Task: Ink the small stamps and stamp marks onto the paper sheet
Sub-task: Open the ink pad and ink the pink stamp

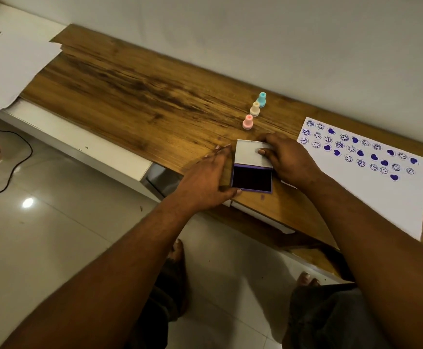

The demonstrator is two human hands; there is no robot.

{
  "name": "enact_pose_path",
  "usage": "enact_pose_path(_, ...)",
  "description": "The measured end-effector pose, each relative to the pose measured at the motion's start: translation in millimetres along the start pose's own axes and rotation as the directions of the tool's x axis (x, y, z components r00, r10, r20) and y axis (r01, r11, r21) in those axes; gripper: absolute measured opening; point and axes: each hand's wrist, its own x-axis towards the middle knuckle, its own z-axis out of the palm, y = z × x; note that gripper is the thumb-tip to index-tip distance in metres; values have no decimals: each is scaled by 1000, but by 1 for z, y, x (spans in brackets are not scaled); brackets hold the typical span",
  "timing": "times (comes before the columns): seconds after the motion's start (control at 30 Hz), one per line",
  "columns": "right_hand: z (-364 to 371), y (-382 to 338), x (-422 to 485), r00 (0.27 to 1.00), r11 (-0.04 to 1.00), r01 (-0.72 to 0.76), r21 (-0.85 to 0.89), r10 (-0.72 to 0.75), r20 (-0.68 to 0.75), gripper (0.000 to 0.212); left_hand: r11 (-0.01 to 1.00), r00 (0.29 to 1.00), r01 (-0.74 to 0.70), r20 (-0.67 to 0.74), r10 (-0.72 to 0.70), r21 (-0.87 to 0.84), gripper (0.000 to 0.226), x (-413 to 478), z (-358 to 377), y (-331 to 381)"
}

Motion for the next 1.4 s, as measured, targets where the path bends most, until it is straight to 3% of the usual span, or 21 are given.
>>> enact_pose_path(0.73, -4, -5, 1, 1000, 991, 22, -129, -24, -19, 39, 1000, 1000, 7, 17, -7, 11, 110, -3, -5, 6)
enact_pose_path(1.0, -3, -26, 15, 962, 992, -76, -99, 47, -269, 45, 1000, 1000, 3, 29, -3, -25, 116, -3, -10, 4)
enact_pose_path(1.17, 6, -46, 37, 962, 972, -103, -210, 44, -268, 55, 999, 999, -37, -36, 37, -22, 119, 1, -19, 1)
enact_pose_path(1.4, 13, -59, 47, 964, 966, -141, -218, 84, -251, 44, 997, 997, -7, -81, 1, -79, 111, 5, -22, -1)
